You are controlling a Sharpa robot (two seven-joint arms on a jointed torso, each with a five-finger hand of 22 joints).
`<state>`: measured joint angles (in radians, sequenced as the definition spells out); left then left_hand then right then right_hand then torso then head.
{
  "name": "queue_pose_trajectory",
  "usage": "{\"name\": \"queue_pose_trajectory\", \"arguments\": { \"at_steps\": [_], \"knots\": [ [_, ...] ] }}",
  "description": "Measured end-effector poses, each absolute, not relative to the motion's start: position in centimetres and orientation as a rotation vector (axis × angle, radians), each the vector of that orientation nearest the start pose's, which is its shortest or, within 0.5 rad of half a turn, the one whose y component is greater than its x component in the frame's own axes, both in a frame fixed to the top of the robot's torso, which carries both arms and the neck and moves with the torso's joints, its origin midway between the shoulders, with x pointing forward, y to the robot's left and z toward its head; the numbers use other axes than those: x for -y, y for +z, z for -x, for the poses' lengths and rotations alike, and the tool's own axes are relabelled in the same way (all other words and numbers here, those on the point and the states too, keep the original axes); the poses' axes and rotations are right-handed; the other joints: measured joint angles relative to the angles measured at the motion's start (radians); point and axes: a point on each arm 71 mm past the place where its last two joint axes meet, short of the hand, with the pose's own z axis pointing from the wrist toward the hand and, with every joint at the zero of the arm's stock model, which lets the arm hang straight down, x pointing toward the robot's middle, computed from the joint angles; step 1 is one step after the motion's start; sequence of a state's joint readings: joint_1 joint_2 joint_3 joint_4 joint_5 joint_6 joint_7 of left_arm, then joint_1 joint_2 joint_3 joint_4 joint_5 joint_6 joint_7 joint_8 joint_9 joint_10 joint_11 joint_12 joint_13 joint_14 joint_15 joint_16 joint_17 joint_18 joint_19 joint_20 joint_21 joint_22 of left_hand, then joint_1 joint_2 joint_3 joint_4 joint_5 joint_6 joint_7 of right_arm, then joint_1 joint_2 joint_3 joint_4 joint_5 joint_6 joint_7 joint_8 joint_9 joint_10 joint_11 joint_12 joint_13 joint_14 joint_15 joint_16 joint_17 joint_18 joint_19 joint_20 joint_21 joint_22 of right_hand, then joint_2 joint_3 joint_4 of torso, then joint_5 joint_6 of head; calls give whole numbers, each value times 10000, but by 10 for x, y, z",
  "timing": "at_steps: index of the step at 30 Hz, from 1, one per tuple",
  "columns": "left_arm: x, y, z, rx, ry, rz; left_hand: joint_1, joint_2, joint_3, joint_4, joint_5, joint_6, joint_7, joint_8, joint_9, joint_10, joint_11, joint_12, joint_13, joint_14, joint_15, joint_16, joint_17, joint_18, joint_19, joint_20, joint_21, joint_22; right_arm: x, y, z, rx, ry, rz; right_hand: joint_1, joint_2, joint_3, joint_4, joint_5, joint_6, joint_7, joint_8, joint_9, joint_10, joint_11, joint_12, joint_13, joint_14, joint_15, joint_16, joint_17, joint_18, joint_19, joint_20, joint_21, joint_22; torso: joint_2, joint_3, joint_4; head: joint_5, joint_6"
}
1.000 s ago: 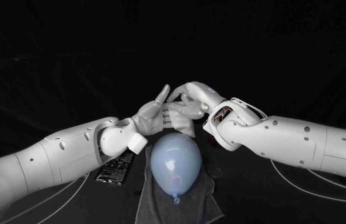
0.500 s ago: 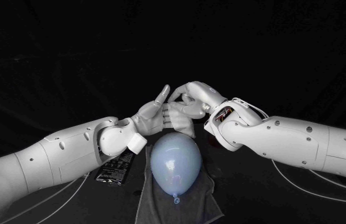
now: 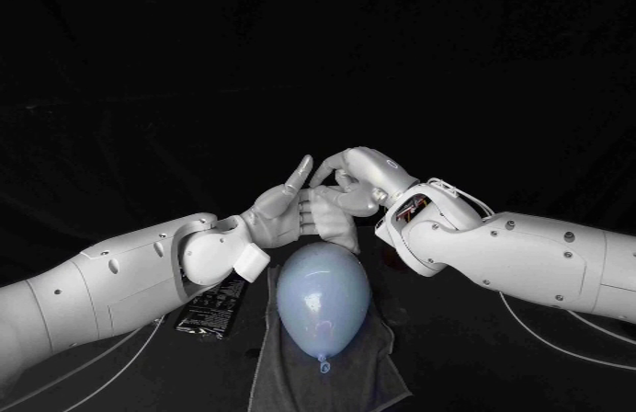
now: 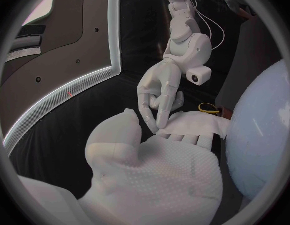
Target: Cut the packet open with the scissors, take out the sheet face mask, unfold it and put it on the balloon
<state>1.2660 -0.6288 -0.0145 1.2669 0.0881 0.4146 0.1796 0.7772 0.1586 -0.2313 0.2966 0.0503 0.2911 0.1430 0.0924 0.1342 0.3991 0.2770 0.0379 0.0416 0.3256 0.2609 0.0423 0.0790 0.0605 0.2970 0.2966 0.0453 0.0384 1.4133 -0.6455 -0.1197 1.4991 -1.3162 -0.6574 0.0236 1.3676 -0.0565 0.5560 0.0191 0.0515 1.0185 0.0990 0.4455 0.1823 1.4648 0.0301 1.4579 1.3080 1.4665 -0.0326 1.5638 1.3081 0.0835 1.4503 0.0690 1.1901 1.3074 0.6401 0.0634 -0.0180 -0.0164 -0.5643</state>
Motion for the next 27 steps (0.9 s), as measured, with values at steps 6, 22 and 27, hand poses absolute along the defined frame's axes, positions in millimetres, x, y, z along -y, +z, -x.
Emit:
{"name": "queue_pose_trajectory", "arguments": {
  "at_steps": [6,22,27],
  "knots": [
    [-137,-153,-519,-18667,-21445,9111,32,32,0,0,0,0,0,0,0,0,0,0,0,0,0,0,0,0,0,0,0,0,112,-83,-498,-11951,9100,1698,16,-17,89,-53,-13,28,-69,237,74,2,-69,78,-6,-7,-62,36,0,-1,11,-13,77,-1,0,-1,2,-12,-9],
    [-139,-154,-519,-18706,-21426,9111,74,75,0,0,0,1,0,0,-1,0,0,0,0,0,0,0,-2,0,-1,0,0,-1,121,-81,-494,-11689,8930,1595,-327,-105,479,-55,-30,-150,-181,934,75,19,-196,67,0,1,-144,28,-9,-1,-3,-104,170,7,2,3,-1,6,-20],
    [-139,-154,-519,-18705,-21422,9114,75,75,0,0,0,1,0,0,-1,0,0,0,0,0,0,0,-3,0,-1,0,0,-1,124,-81,-494,-11720,8935,1422,-1183,-785,-41,276,-13,-1534,354,209,723,-91,167,-421,1,6,86,25,-8,-6,-120,-25,-190,7,-4,3,-10,25,-34]
  ]
}}
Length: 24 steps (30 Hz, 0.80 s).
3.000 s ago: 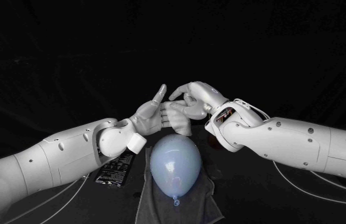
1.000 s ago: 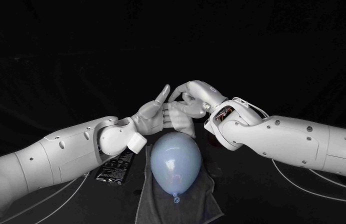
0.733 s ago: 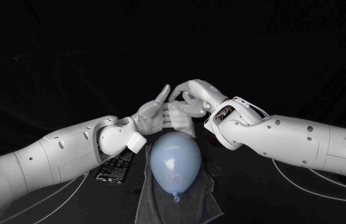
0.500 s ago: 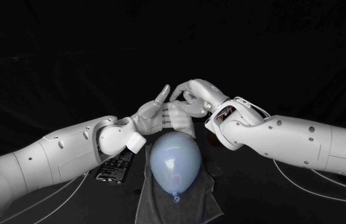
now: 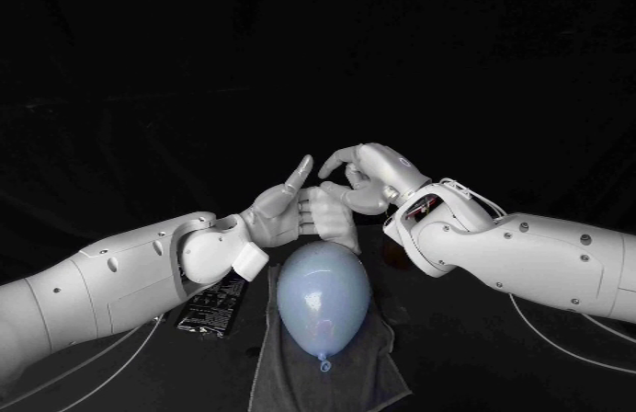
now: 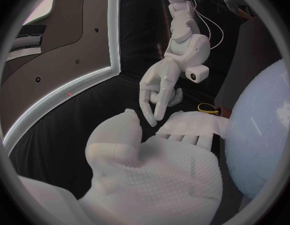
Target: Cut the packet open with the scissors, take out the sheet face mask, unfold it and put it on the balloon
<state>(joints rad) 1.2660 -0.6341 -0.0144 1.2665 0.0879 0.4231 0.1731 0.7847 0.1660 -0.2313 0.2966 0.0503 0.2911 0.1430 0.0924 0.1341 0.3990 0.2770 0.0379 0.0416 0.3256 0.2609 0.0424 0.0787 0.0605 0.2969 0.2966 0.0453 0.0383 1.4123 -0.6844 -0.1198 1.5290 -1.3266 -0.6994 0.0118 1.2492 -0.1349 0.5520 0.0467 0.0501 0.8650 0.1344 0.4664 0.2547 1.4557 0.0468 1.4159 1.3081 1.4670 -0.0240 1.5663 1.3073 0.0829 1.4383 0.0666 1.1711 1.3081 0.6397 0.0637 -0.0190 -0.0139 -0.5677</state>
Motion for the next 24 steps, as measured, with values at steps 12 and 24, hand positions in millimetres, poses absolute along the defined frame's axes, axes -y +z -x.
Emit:
{"name": "queue_pose_trajectory", "arguments": {
  "at_steps": [12,24],
  "knots": [
    [-139,-153,-518,-18721,-21445,9096,0,0,0,0,0,0,0,0,0,0,0,0,0,0,0,0,-1,0,0,0,0,0,121,-83,-495,-11993,8952,1234,-198,-543,-735,362,0,-168,196,-585,-145,-98,185,-37,-4,-6,172,11,8,-5,-81,199,-44,-8,5,0,7,-4,-8],
    [-138,-153,-518,-18742,-21455,9084,39,39,0,0,0,0,0,0,-1,0,0,0,0,0,0,0,-2,0,0,0,36,0,116,-88,-497,-12361,8872,1343,229,-80,-839,475,0,492,5,-585,-75,-7,95,34,-5,-6,172,4,7,-5,-45,236,79,-3,9,-6,12,-12,-44]
  ]
}}
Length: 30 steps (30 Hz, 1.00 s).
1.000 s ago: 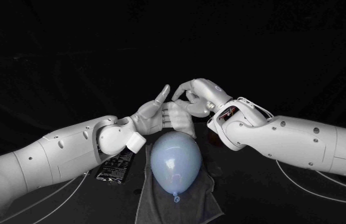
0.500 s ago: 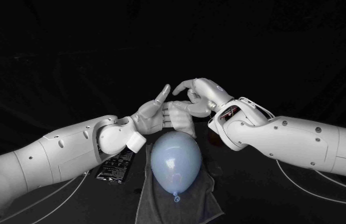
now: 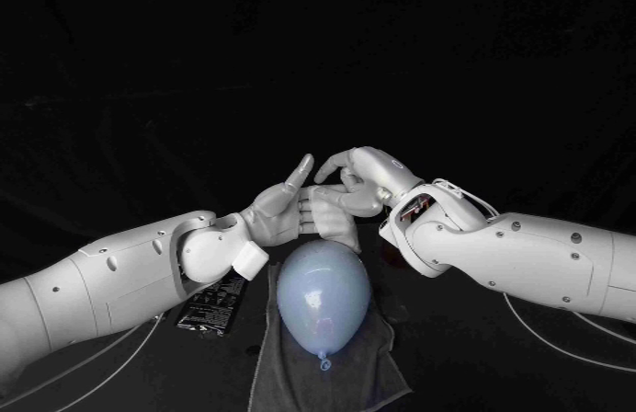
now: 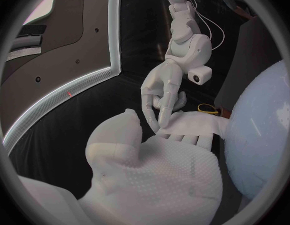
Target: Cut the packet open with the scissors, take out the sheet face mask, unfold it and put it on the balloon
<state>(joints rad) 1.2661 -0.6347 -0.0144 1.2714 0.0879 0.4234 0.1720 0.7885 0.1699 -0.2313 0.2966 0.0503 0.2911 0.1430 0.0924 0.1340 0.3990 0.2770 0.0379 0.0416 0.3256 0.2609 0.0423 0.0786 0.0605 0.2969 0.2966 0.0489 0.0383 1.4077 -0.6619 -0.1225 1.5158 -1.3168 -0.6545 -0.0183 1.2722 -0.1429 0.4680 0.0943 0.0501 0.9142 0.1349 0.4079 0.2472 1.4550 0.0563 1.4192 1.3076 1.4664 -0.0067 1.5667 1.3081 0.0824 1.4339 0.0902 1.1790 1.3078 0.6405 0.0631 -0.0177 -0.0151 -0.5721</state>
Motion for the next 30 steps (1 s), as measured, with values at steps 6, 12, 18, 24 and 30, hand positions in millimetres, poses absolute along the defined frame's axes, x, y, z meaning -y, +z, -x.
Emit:
{"name": "queue_pose_trajectory", "arguments": {
  "at_steps": [6,12,18,24,30],
  "knots": [
    [-138,-154,-517,-18780,-21447,9082,0,0,0,0,0,0,0,0,0,0,0,0,0,0,0,0,0,1,0,0,0,0,114,-91,-497,-12527,8872,1423,18,225,16,99,0,78,-63,-39,-6,36,-36,11,3,0,0,-3,-8,0,0,0,31,3,-1,0,0,8,-15],
    [-138,-155,-517,-18856,-21407,9095,0,0,0,0,0,-1,0,0,0,0,0,0,0,0,0,0,0,1,0,0,0,0,114,-92,-498,-12615,8861,1468,26,315,-4,163,0,151,-67,-59,-9,28,-44,38,5,-36,-39,-22,-8,1,0,0,55,2,-2,0,-1,20,-27],
    [-138,-155,-517,-18899,-21380,9098,0,0,0,0,0,-1,0,0,0,0,0,0,0,0,0,0,0,0,0,0,0,0,113,-92,-498,-12635,8872,1496,239,605,39,205,-1,319,-161,-70,-3,81,-99,76,4,3,-80,6,-6,0,46,-47,195,0,-3,5,-5,30,-45],
    [-138,-155,-517,-18947,-21349,9103,39,39,0,0,0,-1,1,0,0,0,0,0,0,0,0,0,-1,0,0,0,-1,0,113,-91,-497,-12555,8923,1521,606,958,302,-57,-6,673,-332,69,141,115,-279,273,0,-9,-251,6,1,0,162,-166,466,-6,-3,7,-5,32,-46],
    [-137,-155,-517,-18953,-21352,9092,39,39,0,0,0,-2,2,0,-1,0,0,0,0,0,0,0,-1,0,0,0,-1,0,113,-91,-497,-12406,8972,1524,803,938,473,-227,-44,766,-394,258,226,100,-297,409,-3,-13,-279,1,1,1,202,-206,582,-3,-4,9,-4,25,-53]
  ]
}}
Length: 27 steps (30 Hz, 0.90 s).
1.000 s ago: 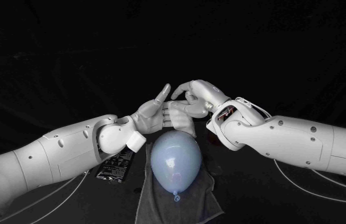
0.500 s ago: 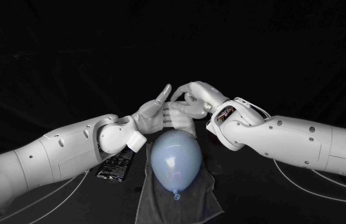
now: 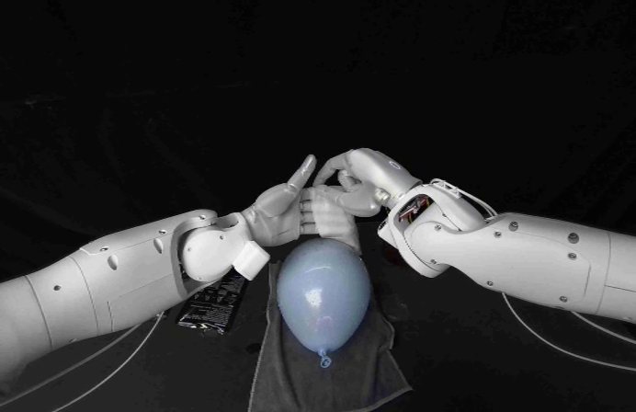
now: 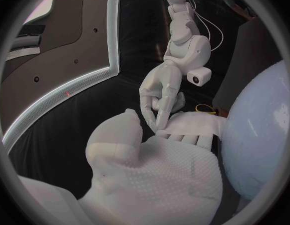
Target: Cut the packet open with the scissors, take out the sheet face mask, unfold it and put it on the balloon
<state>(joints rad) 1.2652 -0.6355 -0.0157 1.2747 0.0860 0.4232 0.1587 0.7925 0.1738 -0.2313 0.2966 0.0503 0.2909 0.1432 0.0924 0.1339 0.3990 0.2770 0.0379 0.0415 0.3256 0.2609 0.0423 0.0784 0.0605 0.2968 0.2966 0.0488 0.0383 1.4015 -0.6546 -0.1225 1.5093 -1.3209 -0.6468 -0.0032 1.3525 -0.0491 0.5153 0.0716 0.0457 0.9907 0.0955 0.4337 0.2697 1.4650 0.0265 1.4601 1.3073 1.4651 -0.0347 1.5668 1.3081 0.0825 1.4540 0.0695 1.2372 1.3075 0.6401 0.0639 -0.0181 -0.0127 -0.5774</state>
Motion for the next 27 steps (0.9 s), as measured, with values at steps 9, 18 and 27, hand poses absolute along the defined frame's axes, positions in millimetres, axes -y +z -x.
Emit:
{"name": "queue_pose_trajectory", "arguments": {
  "at_steps": [9,18,27],
  "knots": [
    [-137,-154,-517,-18948,-21363,9077,0,0,0,0,0,0,0,0,0,0,0,0,0,0,0,0,0,0,0,0,0,0,114,-90,-496,-12134,9002,1524,60,-8,53,-53,-35,136,-60,196,3,0,-71,144,5,-3,-68,-6,-2,-135,33,-35,78,5,-3,-1,-2,-2,-10],
    [-137,-154,-517,-18942,-21370,9069,61,61,0,0,0,1,-1,0,0,0,0,0,0,0,0,0,0,0,0,0,-1,0,117,-89,-495,-11878,9001,1436,59,-9,52,-54,-40,189,-114,296,6,18,-122,210,9,16,-89,5,-8,-138,68,-75,115,6,-2,-4,0,-11,-23],
    [-138,-154,-517,-18930,-21357,9080,290,210,0,0,0,40,38,0,10,35,-35,0,0,0,0,0,-1,-1,25,25,-1,0,119,-86,-492,-11499,9121,1293,58,-10,79,-81,8,187,-116,320,9,17,-123,209,5,31,-104,4,-5,-138,66,-76,160,-1,-2,-6,3,-12,-28]
  ]
}}
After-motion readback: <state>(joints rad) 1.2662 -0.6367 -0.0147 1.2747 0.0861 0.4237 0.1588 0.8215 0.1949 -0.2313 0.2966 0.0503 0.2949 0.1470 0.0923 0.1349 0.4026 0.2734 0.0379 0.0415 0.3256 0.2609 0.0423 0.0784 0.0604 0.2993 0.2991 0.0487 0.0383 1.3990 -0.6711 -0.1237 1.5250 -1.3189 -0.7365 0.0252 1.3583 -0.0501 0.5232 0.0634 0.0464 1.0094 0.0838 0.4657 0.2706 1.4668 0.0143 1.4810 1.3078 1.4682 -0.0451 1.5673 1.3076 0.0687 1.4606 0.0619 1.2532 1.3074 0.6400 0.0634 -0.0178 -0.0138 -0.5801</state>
